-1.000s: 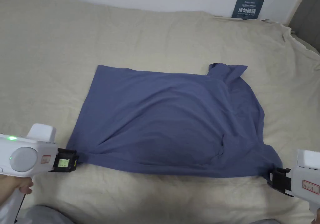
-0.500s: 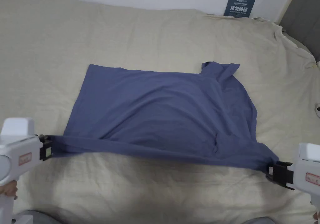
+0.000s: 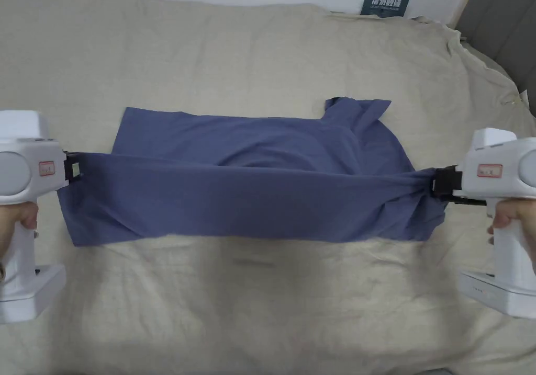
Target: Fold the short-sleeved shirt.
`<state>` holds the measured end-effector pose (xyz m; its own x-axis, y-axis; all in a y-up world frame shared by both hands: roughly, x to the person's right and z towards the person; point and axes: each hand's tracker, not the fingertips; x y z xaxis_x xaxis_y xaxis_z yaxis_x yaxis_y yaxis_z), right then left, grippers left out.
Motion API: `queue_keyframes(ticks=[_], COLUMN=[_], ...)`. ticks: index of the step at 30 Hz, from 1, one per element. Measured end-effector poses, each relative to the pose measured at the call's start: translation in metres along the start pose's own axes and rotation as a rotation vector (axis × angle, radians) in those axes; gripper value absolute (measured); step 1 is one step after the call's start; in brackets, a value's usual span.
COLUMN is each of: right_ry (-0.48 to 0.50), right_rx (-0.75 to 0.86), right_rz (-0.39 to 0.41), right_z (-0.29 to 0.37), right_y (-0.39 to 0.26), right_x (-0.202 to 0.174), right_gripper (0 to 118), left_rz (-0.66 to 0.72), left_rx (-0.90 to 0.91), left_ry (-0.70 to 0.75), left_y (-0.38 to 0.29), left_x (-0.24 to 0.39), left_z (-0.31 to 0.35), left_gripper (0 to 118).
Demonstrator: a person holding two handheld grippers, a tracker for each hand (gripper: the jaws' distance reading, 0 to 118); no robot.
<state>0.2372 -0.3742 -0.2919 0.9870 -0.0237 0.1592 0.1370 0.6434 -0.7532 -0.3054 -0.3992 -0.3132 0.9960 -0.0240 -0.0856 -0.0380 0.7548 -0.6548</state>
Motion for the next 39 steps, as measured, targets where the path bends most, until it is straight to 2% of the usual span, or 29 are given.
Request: queue_keyframes(ticks=[6,12,16,17,19,20,21,22,23,26,30,34,39], right_ry=[-0.068,-0.114,-0.112,-0.112,-0.109,-0.108,-0.122,-0.135,-0.158,-0.181,-0.126,-0.072,-0.014], right_rx=[-0.099,-0.209,-0.224,-0.225,-0.221,-0.216,-0.207,-0.194,-0.164,0.010,0.164,0.350,0.483], right_rz=[0.013,-0.030,-0.059,-0.060,-0.065,-0.068,-0.068,-0.069,-0.077,-0.130,-0.110,-0.082,-0.047], right_z=[-0.066,-0.123,-0.141,-0.142,-0.139,-0.136,-0.132,-0.125,-0.117,-0.076,-0.012,0.050,0.097], right_y=[0.027,0.030,0.027,0.026,0.025,0.026,0.027,0.029,0.032,0.039,0.039,0.008,-0.047], right_x=[-0.013,-0.015,-0.013,-0.013,-0.012,-0.011,-0.009,-0.007,-0.003,0.005,0.010,0.006,-0.005], right_gripper=[8,8,9,9,16,29,59,82,94,95,95,95,95], left_rz=[-0.074,-0.122,-0.149,-0.153,-0.144,-0.131,-0.106,-0.072,-0.039,0.038,0.036,0.022,-0.019], left_rx=[-0.081,-0.139,-0.180,-0.183,-0.182,-0.181,-0.158,-0.108,-0.070,0.047,0.182,0.347,0.404], left_ry=[0.068,0.096,0.118,0.120,0.112,0.108,0.104,0.089,0.088,0.101,0.051,0.030,0.020], left_y=[0.021,0.029,0.021,0.019,0.016,0.017,0.019,0.022,0.025,0.041,0.049,0.030,-0.012], left_x=[0.025,0.042,0.045,0.044,0.038,0.036,0.034,0.030,0.027,0.017,0.014,0.020,0.028], left_z=[-0.067,-0.119,-0.140,-0.142,-0.142,-0.139,-0.133,-0.125,-0.118,-0.088,-0.031,0.030,0.075], left_gripper=[0,0,17,23,77,96,105,105,105,106,108,115,112])
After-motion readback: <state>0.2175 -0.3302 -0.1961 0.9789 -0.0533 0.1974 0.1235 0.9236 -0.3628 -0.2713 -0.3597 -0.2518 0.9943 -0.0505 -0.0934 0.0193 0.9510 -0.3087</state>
